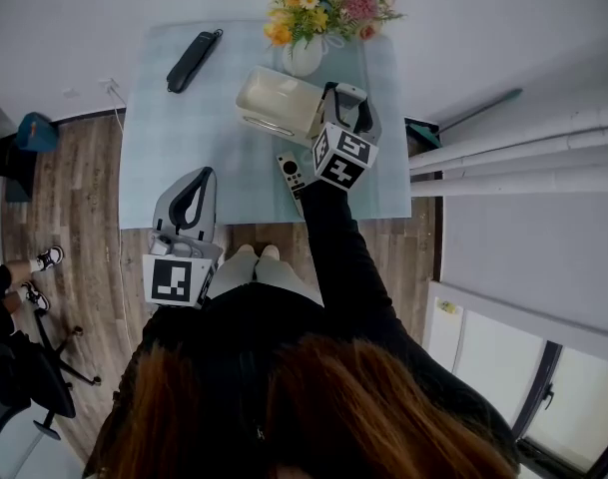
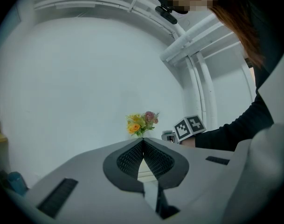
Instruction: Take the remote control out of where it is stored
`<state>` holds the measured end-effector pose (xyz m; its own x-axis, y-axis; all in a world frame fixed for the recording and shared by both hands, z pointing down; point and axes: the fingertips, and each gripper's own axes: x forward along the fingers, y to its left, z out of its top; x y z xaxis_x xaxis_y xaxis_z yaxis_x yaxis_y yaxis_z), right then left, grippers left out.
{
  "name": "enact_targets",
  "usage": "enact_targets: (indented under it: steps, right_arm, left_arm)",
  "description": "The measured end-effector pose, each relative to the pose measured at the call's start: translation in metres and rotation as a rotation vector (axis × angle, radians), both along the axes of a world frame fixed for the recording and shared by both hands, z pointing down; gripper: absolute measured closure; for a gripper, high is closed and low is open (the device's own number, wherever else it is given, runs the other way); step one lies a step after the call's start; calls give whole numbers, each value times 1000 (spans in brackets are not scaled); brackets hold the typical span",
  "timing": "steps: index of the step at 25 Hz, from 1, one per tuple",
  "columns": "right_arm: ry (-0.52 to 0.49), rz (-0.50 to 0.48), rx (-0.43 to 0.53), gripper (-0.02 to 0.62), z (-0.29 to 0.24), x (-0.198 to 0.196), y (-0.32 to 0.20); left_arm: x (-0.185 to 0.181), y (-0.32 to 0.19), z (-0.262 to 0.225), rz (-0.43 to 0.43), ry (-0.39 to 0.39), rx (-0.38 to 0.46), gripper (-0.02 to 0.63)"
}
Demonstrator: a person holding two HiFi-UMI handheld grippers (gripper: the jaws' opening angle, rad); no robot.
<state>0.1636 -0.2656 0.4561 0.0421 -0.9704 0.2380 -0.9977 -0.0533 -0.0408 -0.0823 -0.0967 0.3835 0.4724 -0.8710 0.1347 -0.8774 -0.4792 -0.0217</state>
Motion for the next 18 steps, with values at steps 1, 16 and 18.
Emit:
enact_targets:
  steps: [1, 16, 18]
  right_arm:
    - [-3, -7, 10, 341, -6, 0, 2]
    - [8, -137, 134, 341, -69, -16, 46]
    - [11, -162, 136, 341, -72, -21, 55]
  left_arm:
    - [2, 0, 0, 6, 3, 3, 601]
    - [11, -1, -4, 23, 15, 10, 601]
    - [11, -1, -5, 24, 17, 14, 601]
